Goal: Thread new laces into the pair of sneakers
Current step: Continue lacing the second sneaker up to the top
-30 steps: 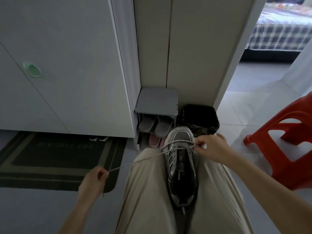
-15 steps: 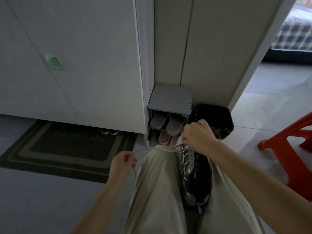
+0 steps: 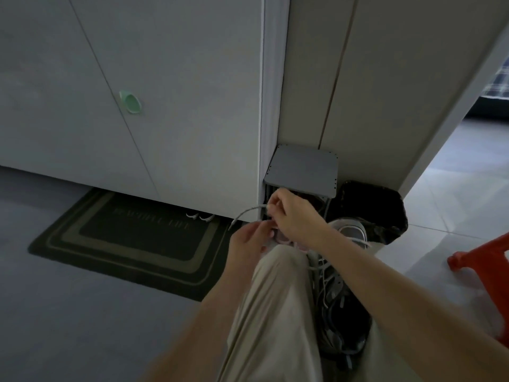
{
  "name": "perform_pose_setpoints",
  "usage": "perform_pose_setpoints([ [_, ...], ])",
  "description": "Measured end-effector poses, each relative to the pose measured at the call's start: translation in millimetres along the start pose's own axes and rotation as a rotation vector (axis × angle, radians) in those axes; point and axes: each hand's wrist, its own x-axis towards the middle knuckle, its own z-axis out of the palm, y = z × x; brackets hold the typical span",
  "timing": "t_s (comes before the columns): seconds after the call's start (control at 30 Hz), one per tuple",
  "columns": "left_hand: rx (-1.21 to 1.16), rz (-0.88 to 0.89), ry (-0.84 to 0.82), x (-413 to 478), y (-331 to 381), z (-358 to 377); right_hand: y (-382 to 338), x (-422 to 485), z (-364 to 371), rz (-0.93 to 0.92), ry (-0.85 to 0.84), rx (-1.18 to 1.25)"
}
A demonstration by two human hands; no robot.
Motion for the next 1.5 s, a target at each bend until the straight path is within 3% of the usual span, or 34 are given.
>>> perform_pose_setpoints([
  [0.1,0.063,0.089,0.003,-6,4,-2,-2,-3,13,0.11,-0.026,0.142],
  [0.2,0.088,0.173,-0.03,-13,4,-4,0,-5,14,0.085,0.013,0.079],
  [0.3,-0.218,0.072,0.041,-14,2,-5,3,-10,14,0.047,0.021,0.011],
  [0.4,-0.681,-0.169,0.129,-3,3,-6,4,-15,13,0.049,-0.024,0.012],
  [0.5,-0.843,-0.252,0.26,8,2,-11,9,-21,12,0.047,-0.095,-0.039],
  [0.7,-0.759,-0.189,0.22,15,-1,-14,20,-27,12,0.053,-0.132,-0.07],
  [0.9,-0.661,-0.216,0.194,13,2,0,24,-29,12,0.096,-0.115,0.024],
  [1.17,-0.558,-0.223,0.143,7,-2,15,24,-28,13,0.062,-0.064,-0.053],
  [1.5,-0.468,-0.21,0.16,7,1,16,20,-25,16,0.09,-0.139,0.169],
])
